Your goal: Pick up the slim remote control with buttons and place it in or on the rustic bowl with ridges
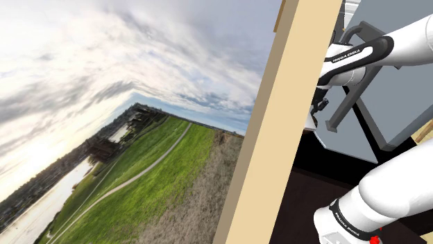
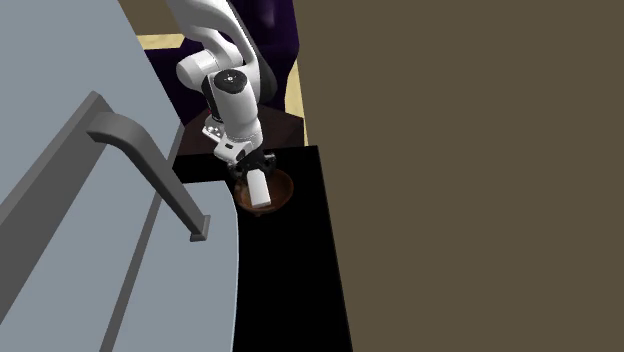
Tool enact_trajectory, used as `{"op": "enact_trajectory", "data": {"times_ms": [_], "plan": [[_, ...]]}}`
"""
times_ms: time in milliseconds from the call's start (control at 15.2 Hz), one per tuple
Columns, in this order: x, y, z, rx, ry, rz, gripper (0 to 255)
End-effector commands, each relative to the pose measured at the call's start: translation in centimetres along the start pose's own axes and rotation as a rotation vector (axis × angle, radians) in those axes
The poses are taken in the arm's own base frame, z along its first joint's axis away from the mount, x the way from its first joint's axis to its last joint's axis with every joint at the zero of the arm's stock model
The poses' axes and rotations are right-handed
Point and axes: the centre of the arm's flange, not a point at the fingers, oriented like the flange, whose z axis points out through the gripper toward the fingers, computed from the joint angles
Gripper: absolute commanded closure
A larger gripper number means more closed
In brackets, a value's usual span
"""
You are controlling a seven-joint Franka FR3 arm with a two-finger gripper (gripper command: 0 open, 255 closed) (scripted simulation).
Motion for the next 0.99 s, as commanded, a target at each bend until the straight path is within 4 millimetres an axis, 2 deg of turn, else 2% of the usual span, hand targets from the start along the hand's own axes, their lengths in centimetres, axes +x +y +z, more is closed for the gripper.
{"op": "enact_trajectory", "data": {"times_ms": [0, 264, 330, 660, 924], "plan": [[0.0, 0.0, 0.1, 0.000, 0.001, 0.000, 255], [0.0, 0.0, 0.1, 0.000, 0.001, 0.000, 255], [0.0, 0.0, 0.1, 0.000, 0.001, 0.000, 0], [0.0, 0.0, 0.1, 0.000, 0.001, 0.000, 0], [0.0, 0.0, -4.9, 0.000, 0.001, 0.000, 0]]}}
